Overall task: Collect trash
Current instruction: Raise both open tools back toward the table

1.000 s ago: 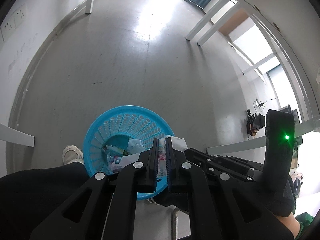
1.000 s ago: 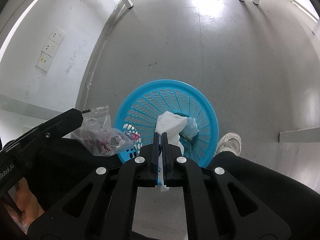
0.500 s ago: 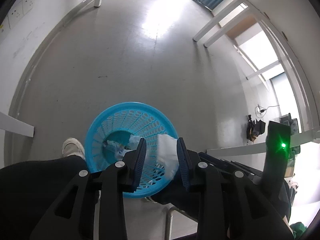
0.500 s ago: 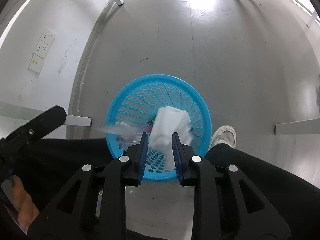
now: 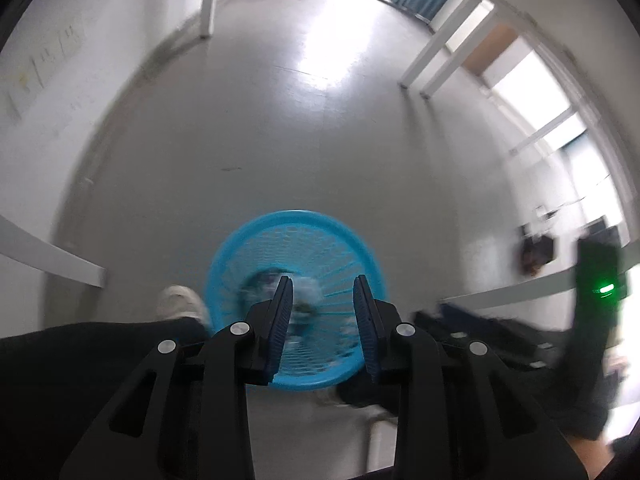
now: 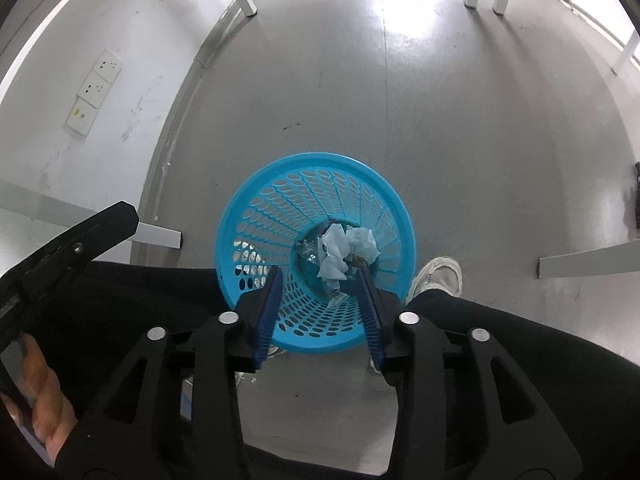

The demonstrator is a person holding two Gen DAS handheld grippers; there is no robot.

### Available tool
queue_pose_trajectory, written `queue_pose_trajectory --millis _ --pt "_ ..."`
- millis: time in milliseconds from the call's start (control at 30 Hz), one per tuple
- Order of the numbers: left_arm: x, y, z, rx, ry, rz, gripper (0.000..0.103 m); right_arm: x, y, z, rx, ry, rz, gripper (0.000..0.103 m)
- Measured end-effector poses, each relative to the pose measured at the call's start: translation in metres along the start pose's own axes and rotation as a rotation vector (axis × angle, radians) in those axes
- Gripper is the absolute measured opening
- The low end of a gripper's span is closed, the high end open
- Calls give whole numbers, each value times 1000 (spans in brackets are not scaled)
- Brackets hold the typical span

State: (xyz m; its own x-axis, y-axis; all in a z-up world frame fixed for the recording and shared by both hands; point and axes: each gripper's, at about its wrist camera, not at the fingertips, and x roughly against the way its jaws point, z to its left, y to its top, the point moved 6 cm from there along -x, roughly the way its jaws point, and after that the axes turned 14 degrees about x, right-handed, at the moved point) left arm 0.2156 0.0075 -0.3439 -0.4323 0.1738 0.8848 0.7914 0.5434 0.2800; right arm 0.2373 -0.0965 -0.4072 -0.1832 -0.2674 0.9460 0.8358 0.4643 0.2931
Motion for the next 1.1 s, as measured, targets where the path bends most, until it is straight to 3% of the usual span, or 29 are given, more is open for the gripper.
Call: queue_pose_trajectory --millis 100,367,500,567,867,1100 --pt "14 -9 -6 -74 58 -35 32 16 -7 3 9 -20 -21 37" --pt "71 -29 -4 -136 83 -111 40 80 -31 24 91 -34 -134 48" --pt "102 -41 -6 -149 50 -132 47 109 -44 33 124 -48 -168 52" --pt "117 -46 -7 -156 38 -154 55 125 -50 38 141 -54 -190 54" --pt "174 -59 -5 -203 13 -262 66 200 -68 57 214 -59 -353 67" --pt "219 -64 -4 -214 -45 -329 79 270 -69 53 194 -76 -512 70"
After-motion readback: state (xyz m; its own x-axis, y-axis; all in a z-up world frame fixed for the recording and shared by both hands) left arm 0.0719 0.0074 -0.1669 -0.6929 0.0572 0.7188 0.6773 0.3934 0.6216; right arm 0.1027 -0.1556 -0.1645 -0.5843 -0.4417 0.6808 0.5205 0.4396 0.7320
